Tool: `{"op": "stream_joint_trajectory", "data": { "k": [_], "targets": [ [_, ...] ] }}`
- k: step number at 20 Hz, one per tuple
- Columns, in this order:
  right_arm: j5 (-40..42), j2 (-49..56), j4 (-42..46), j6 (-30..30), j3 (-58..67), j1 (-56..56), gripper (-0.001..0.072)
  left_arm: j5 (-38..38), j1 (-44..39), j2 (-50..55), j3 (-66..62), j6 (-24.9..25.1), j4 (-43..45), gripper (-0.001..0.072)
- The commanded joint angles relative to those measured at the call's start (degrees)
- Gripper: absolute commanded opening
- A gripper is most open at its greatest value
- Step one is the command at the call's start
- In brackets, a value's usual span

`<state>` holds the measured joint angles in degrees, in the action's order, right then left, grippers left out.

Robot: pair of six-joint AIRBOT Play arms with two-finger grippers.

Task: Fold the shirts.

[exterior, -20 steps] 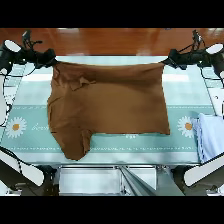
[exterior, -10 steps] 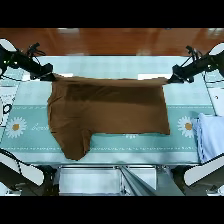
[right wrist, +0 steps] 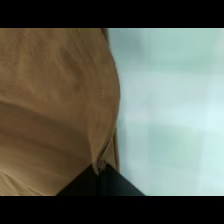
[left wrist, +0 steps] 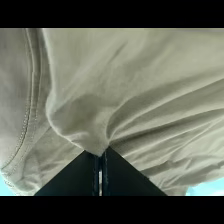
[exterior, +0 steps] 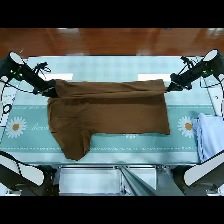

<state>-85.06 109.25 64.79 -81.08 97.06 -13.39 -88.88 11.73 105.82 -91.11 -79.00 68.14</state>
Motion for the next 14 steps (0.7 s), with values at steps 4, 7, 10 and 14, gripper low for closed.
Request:
{"op": "stream_joint_trajectory", "data": {
  "k": [4,7,10,14],
  "targets": [
    [0.5,0.7,-3.9,-0.2,0.0,0.0,0.0406,0.3,0.0,-0.1,1.2,0.1,-0.2,0.0429],
    [-2.1,-1.7,-8.0,-1.1,0.0,-0.7,0.0406,0.3,0.5,-1.6,1.2,-2.7,-0.1,0.0509],
    [-6.5,-9.7,-4.0,-1.4,-0.5,-4.0,0.0406,0.4,2.1,-8.6,1.3,-4.9,0.6,0.0509],
    [3.1,-30.3,-3.0,-1.1,-21.2,-11.7,0.0406,10.8,6.9,-27.8,18.0,-5.2,1.5,0.0509]
  ]
}}
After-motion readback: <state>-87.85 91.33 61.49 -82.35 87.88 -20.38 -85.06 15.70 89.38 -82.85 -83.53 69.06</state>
